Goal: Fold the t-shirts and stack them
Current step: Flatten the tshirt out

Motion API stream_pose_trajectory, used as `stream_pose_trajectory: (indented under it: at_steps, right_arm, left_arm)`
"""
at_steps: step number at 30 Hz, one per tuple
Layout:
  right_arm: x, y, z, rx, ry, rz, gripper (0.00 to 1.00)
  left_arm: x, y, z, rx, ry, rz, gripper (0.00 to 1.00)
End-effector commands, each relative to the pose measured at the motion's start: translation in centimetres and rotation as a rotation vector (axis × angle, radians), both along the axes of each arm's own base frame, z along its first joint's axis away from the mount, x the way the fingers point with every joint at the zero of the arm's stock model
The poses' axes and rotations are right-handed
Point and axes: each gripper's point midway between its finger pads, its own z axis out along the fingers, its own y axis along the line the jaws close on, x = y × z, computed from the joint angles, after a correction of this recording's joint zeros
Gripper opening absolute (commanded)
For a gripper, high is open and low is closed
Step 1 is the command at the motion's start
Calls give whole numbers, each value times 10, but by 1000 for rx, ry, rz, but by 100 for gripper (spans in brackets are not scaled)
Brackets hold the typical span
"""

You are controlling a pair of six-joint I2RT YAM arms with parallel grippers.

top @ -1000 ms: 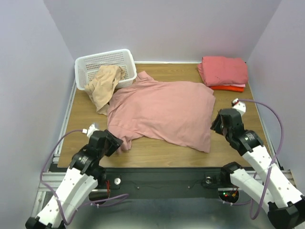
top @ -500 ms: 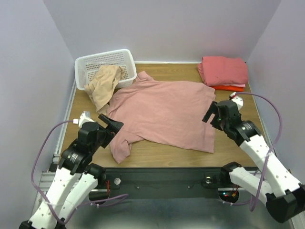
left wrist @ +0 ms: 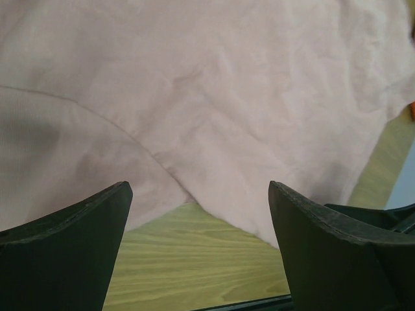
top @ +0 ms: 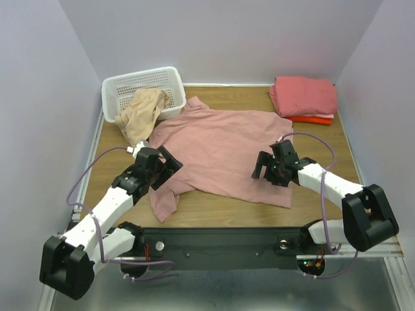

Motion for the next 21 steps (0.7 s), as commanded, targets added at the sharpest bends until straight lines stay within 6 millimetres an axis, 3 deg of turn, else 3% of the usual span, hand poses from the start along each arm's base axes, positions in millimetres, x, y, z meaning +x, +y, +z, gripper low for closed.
stream_pose_trajectory:
  at_steps: [1,7,10,15,21]
  right_arm:
    - [21,-1,-3,3,-66,-54,100]
    - [16,-27,-43,-59,48,-195,100]
    - [16,-55,-53,-69,82,-291,100]
    - [26,-98,-41,-67,40,-426,100]
    - [35,-118,-41,-59,55,-459,100]
  left_arm:
    - [8,-10,-16,6,-5,-50,99]
    - [11,-12,-39,34,46,-69,98]
    - [12,-11,-49,60,69,-73,98]
    - [17,-12,-61,90,93,-82,98]
    - [32,-28,-82,102,149,-152,98]
